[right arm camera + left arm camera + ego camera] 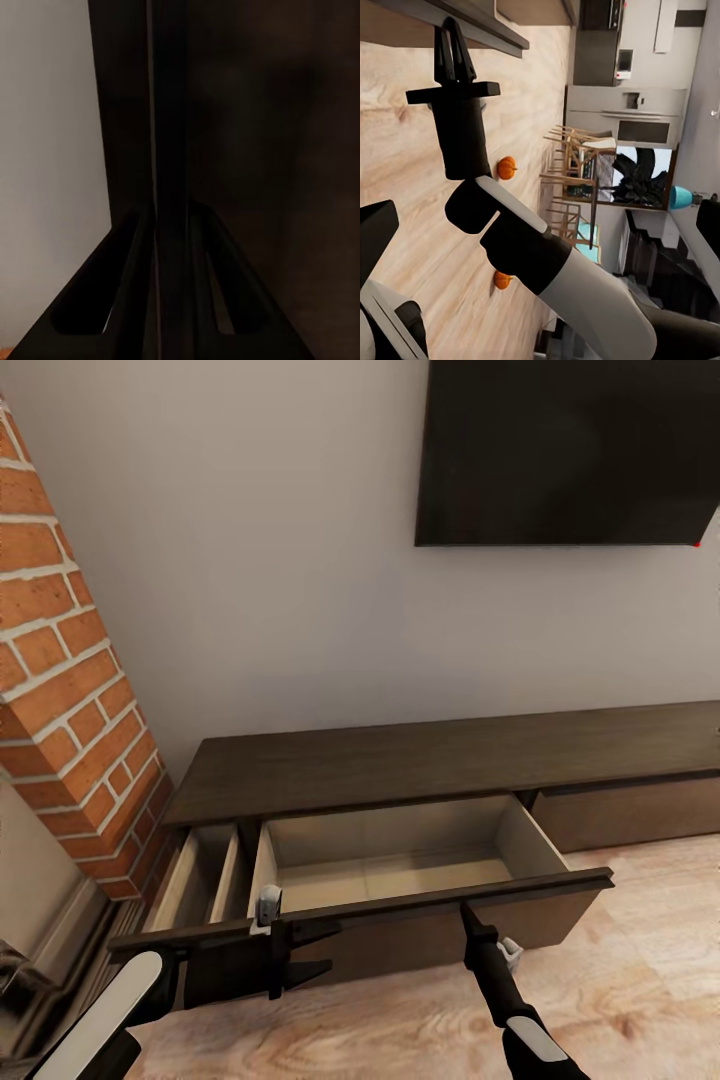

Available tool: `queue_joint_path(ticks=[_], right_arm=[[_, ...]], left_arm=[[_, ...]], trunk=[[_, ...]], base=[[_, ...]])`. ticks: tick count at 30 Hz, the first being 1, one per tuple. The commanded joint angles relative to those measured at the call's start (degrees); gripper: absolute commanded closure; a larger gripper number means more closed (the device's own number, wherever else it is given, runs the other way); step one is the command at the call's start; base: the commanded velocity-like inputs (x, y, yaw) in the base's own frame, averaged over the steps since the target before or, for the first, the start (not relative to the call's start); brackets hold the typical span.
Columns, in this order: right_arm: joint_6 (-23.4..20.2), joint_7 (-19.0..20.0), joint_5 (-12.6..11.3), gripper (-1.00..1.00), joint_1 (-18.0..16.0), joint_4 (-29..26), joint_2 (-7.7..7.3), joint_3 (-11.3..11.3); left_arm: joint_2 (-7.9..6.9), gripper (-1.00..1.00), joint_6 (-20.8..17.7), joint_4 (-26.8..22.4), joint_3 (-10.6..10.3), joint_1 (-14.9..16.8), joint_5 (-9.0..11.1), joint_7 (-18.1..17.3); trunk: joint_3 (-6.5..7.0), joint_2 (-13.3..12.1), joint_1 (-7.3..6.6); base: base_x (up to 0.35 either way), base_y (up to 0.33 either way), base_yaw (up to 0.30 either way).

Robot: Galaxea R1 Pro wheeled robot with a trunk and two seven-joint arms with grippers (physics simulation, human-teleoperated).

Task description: Place each of the two pumpkins and all three candles from the living room inside a cabinet in the living room (use any cabinet), then make sure every cabinet is closed, and position the cauldron so it is next to a table in the living room.

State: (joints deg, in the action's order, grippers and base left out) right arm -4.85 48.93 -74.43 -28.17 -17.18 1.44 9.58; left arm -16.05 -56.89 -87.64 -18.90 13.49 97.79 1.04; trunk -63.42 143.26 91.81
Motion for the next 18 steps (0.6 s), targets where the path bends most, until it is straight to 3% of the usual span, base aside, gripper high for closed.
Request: queue_joint_path(ticks=[1, 18], right_arm=[[-0.7, 2.0, 0.1, 1.00, 0.0, 0.0, 1.29, -2.0], [-1.3, 1.9, 0.1, 1.00, 0.0, 0.0, 1.22, -2.0]], left_arm=[[-0.03, -1.00, -0.1, 0.0, -0.1, 0.0, 0.2, 0.1], [0.00, -1.00, -0.1, 0.0, -0.2, 0.0, 0.2, 0.1]], trunk=[[-0.04, 0.0, -0.03], [-0.04, 0.0, -0.03]], base=[[-0.096, 0.000, 0.000], [-0.044, 0.000, 0.000]])
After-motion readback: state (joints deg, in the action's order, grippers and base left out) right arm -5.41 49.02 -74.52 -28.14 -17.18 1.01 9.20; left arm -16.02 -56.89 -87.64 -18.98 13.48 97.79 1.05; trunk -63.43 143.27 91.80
